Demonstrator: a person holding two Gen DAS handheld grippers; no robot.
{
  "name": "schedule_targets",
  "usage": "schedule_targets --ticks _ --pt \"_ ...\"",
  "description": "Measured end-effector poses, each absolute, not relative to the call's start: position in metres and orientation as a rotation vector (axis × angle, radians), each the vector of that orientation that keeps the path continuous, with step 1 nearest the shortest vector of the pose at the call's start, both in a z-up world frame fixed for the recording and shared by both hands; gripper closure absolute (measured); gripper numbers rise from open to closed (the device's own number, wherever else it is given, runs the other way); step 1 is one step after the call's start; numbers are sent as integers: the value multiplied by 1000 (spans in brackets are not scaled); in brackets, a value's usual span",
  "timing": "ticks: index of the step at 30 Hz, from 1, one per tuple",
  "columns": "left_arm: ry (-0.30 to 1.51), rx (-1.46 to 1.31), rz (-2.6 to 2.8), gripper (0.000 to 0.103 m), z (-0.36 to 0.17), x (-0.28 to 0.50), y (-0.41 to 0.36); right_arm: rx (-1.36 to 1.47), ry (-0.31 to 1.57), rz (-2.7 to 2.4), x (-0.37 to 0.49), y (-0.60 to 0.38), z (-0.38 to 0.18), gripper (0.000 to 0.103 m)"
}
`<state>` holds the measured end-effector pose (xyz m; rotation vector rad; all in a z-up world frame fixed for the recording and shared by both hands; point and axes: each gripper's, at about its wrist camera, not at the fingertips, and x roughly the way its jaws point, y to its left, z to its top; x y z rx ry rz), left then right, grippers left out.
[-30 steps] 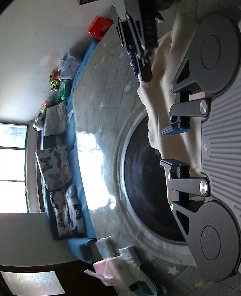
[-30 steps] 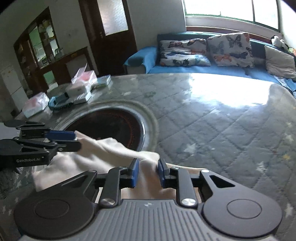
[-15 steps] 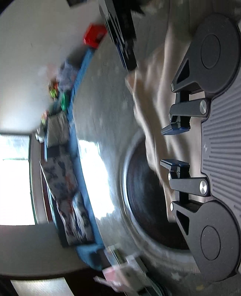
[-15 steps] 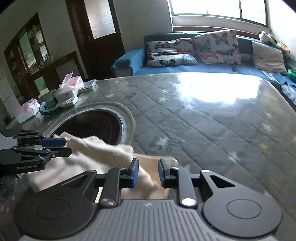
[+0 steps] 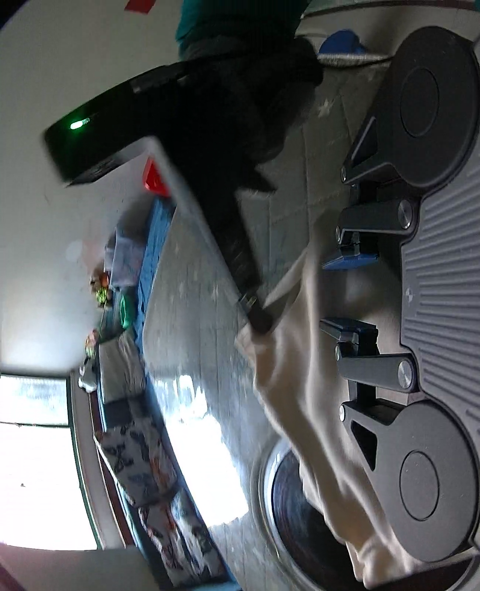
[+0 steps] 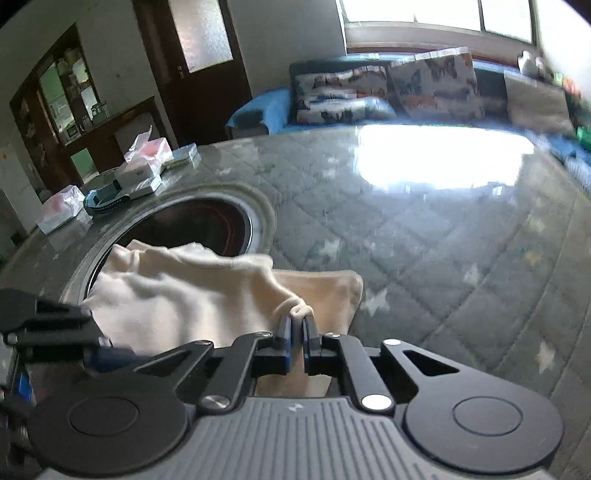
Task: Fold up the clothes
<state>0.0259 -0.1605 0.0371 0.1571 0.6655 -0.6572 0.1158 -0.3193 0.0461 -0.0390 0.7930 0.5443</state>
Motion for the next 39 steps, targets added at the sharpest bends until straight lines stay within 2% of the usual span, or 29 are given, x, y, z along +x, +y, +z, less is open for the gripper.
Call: schedule_targets --ticks 6,11,19,26,31,39 --pt "668 186 -687 72 26 22 -173 -145 769 491 119 -309 39 99" --pt "664 167 -687 71 32 19 -164 -97 777 471 122 -317 33 95" --pt "634 113 -518 71 49 12 -102 -84 730 607 83 -313 59 94" --pt "695 32 -351 71 40 11 -42 -100 750 661 67 -297 45 94" --pt "716 -7 -329 70 29 5 -25 -39 782 616 76 -312 27 91" --pt "710 0 -299 70 36 19 -16 -68 763 618 76 -305 40 90"
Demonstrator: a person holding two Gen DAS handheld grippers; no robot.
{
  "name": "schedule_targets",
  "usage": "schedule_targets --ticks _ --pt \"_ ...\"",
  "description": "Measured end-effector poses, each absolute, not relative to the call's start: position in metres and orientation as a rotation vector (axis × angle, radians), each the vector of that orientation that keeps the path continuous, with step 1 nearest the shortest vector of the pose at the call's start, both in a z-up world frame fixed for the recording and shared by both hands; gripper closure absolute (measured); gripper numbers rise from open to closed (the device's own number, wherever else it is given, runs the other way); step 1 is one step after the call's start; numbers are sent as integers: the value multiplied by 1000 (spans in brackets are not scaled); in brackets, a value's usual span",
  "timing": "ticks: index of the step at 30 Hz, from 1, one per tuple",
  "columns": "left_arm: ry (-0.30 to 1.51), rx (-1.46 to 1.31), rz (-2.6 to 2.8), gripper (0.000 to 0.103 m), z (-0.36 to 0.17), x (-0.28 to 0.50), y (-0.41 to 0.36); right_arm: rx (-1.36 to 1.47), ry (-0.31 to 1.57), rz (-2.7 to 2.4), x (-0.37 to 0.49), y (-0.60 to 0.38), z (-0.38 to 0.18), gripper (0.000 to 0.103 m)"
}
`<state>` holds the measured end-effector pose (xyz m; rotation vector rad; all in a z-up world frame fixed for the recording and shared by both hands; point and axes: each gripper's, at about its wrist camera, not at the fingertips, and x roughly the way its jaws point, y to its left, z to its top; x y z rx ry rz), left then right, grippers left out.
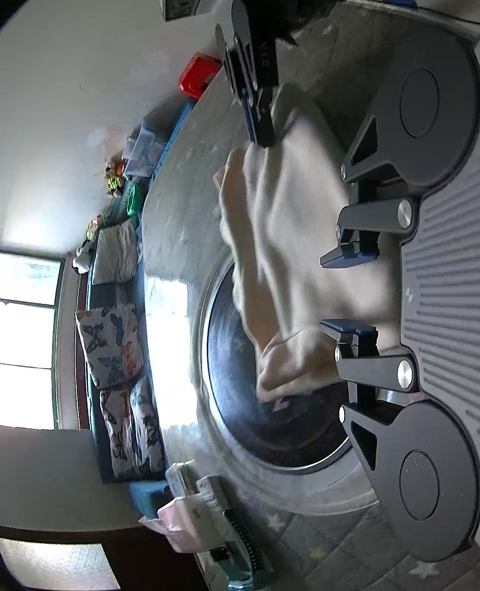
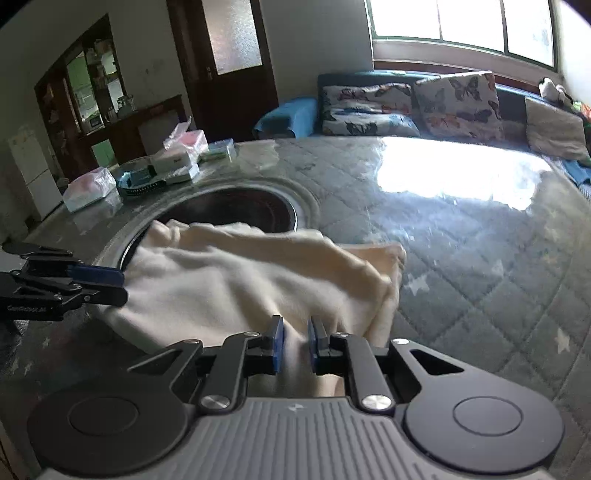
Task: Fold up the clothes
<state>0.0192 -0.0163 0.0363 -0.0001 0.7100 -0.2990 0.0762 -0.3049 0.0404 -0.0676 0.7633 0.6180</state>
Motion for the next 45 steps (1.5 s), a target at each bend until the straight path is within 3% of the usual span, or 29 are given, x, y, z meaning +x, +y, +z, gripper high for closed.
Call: schedule_targets --ticks 34,40,45 --pt "746 4 -82 68 38 73 7 -117 773 548 156 -266 28 86" --pt "674 -11 -201 68 60 74 -15 -114 750 581 154 -263 37 85" --pt "727 9 -284 69 48 98 -41 -147 755 604 158 -247 35 83"
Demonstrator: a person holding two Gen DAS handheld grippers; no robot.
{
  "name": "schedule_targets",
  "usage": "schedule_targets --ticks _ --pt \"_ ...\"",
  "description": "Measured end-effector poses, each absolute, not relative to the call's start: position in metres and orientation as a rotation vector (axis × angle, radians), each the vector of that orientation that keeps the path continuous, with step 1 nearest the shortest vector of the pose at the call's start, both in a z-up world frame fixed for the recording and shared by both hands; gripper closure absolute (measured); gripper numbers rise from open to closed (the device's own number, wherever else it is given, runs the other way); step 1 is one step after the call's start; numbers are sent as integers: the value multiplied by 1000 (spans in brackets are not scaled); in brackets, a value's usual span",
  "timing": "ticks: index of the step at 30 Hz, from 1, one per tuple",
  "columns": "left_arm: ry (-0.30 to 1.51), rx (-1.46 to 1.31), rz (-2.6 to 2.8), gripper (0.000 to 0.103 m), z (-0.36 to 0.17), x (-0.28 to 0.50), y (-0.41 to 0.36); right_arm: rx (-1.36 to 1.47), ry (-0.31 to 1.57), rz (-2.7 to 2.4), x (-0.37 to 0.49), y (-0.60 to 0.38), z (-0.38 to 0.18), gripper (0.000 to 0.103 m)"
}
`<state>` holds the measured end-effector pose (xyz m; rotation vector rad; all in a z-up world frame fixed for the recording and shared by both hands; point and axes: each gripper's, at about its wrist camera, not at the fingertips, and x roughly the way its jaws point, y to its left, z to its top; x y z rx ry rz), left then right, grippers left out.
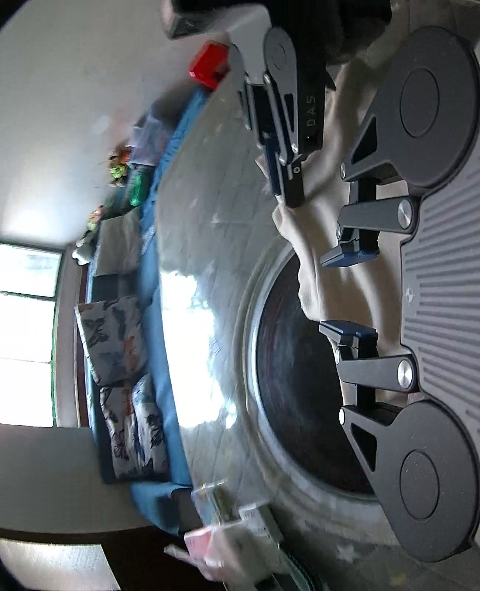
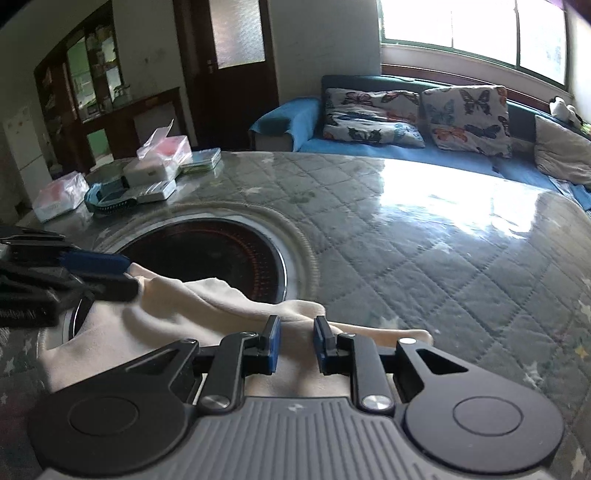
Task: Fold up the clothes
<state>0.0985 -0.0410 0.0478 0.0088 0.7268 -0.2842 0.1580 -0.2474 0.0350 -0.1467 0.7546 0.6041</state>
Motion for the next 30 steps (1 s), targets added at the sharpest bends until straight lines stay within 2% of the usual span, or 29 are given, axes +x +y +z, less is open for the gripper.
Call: schedule_targets --ticks 4,12,22,27,30 --pt "781 5 -254 70 32 121 -44 -154 760 600 165 -244 32 82" --pt "776 -44 -222 70 30 123 -37 -107 753 598 166 -263 43 82" --pt "724 25 -316 69 44 66 -52 -148 770 619 121 -292 51 82" --pt "686 107 -405 69 49 43 -81 -213 772 575 104 -299 41 82" --pt "661 136 -468 69 51 40 -100 -152 786 531 107 -316 41 82"
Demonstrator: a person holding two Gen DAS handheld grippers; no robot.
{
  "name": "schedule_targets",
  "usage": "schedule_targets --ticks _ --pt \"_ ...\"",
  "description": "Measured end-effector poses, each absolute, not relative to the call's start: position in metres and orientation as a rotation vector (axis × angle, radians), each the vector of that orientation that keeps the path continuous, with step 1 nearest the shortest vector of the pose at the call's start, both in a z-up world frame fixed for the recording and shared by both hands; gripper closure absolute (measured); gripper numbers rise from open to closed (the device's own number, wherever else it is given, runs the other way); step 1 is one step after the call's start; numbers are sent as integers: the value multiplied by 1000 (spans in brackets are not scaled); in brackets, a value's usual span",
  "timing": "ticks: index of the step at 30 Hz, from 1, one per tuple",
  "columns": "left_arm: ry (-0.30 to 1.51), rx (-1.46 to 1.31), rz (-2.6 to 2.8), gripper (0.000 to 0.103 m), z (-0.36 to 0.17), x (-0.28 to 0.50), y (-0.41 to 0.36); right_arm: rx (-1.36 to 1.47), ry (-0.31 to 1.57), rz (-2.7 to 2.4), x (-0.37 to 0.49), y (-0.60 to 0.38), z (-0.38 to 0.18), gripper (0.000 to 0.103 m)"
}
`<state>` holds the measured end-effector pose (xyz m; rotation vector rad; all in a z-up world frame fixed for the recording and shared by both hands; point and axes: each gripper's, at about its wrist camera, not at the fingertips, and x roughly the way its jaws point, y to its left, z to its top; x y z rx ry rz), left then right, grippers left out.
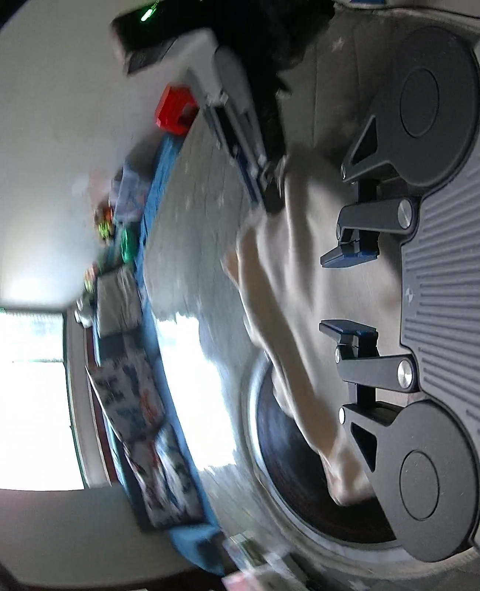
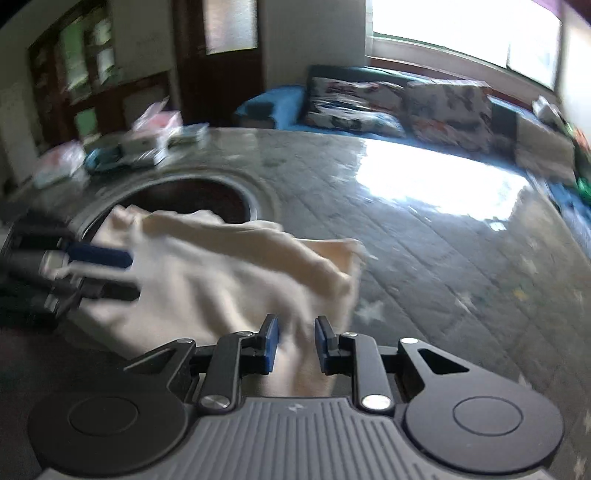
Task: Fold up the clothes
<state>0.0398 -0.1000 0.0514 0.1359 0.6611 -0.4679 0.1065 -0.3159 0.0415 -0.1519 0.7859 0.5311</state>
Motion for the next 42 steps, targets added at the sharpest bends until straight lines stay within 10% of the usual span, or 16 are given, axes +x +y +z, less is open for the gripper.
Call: schedule_targets --ticks 21,42 --pt "694 153 -612 69 26 44 -143 -123 773 574 106 -314 42 80" --pt "742 -30 -250 68 30 31 -4 -165 710 693 74 -274 51 80"
